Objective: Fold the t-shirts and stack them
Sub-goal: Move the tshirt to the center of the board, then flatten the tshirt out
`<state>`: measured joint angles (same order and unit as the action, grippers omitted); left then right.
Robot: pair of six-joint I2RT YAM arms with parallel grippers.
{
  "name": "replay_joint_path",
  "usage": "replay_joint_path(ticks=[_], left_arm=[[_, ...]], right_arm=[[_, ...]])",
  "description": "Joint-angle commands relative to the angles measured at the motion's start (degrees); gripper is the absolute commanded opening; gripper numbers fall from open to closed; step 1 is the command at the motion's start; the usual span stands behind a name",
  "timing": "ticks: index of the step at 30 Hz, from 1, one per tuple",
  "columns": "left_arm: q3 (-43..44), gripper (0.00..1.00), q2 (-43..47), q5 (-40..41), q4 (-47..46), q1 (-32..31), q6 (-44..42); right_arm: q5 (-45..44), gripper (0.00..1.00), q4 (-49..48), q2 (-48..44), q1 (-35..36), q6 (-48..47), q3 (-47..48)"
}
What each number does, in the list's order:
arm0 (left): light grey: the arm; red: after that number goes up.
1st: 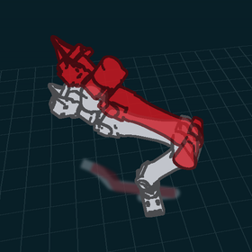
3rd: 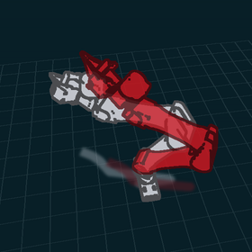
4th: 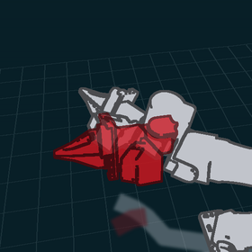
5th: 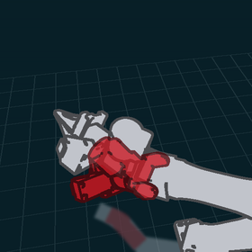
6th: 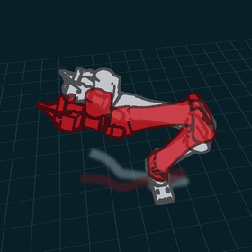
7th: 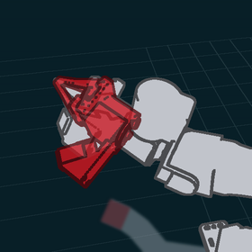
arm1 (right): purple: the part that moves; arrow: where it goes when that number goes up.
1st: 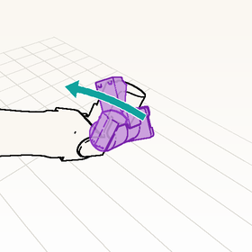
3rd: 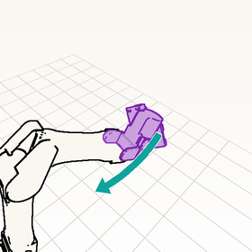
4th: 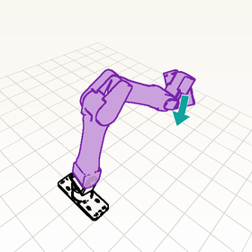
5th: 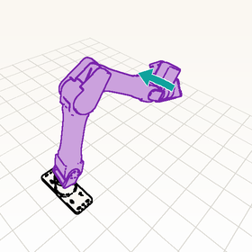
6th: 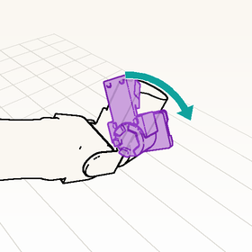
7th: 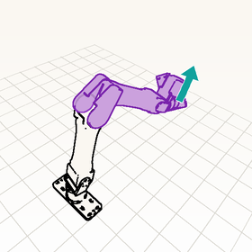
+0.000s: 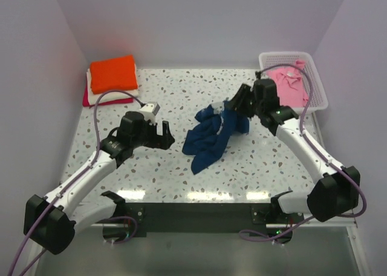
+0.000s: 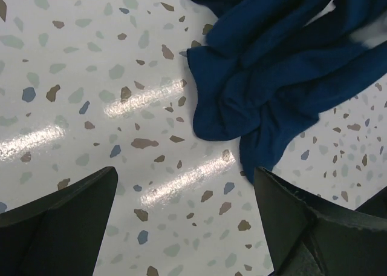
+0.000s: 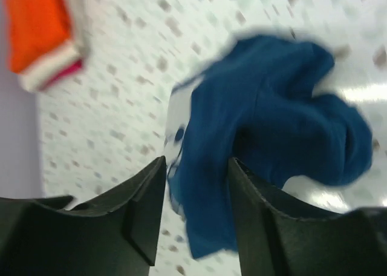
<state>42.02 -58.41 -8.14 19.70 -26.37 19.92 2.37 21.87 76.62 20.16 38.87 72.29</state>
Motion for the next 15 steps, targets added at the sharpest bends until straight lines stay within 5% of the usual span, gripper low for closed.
replay_joint_path(ticks=[1,4,8,15], left_arm=[[-1.9,1.0,-0.7,1.2,-3.7,-0.7,6.3],[-5.3,0.98,-1.9,5.2,-6.7,-6.6,12.4],[-10.6,0.92,-5.3,7.6,-12.6,-11.9,20.6],[-8.4,0.83,-14.9,8.1,-18.6,-19.5,22.2]], right_arm=[[-2.1,0.5,-7.2,-5.3,-0.1,3.0,-13.1],[-4.2,0.62,-6.9,-9.4,-0.1,1.5,-22.2],[-7.5,0.63,-3.2,-14.2,-0.1,-1.8,-26.8],[-10.3,0.64,1.5,-18.9,0.0,-5.1,-28.7]])
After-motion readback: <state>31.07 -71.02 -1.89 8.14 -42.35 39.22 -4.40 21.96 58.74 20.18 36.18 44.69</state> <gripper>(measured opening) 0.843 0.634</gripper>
